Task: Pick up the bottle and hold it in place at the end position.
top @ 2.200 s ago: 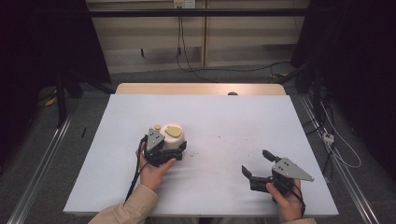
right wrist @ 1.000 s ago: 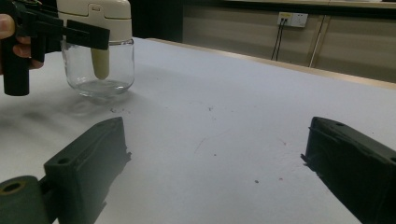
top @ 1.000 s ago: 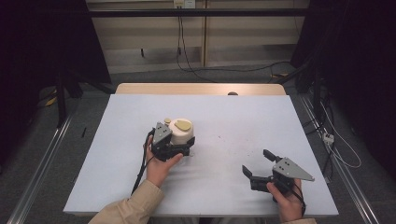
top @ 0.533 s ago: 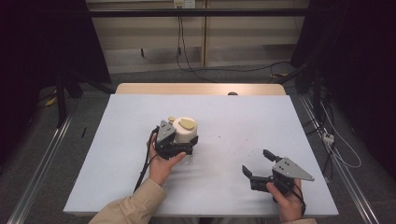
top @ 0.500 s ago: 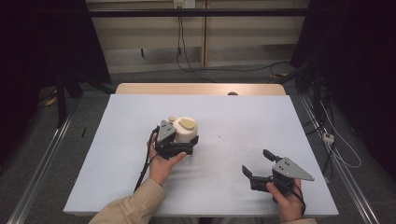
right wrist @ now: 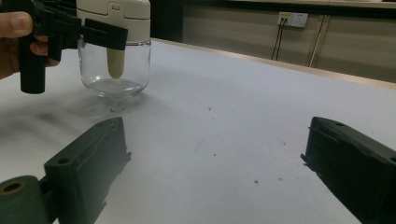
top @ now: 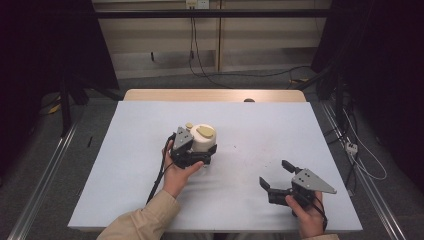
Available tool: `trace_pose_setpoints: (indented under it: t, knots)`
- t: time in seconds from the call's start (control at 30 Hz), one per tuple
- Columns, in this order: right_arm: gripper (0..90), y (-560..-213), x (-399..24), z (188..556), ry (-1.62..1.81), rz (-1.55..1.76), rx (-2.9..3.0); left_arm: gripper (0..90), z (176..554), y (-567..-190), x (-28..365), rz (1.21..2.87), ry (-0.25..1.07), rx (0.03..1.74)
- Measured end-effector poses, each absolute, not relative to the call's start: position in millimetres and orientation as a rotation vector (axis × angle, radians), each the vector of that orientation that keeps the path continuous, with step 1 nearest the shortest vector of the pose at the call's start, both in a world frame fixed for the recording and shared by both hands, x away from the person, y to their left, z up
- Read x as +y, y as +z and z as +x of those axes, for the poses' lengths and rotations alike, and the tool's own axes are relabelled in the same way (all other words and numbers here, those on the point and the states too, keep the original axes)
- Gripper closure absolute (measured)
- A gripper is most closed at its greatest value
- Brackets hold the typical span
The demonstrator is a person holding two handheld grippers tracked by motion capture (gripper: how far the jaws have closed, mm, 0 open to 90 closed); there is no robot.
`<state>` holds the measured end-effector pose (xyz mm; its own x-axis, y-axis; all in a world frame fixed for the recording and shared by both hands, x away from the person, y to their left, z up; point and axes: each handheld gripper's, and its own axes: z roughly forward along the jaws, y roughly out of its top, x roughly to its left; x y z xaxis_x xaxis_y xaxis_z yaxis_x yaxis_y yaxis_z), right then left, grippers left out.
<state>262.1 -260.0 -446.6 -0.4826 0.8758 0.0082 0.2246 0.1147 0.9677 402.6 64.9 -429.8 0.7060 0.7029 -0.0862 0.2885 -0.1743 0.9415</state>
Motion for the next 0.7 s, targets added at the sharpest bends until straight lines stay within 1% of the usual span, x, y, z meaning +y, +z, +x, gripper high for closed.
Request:
trace_pose_setpoints:
  t: [0.7]
  knots:
    - [4.9,-446.5,-261.0,261.5,1.399,1.073,1.792,5.4,411.1,-428.2,54.0,1.767,0.435,0.776]
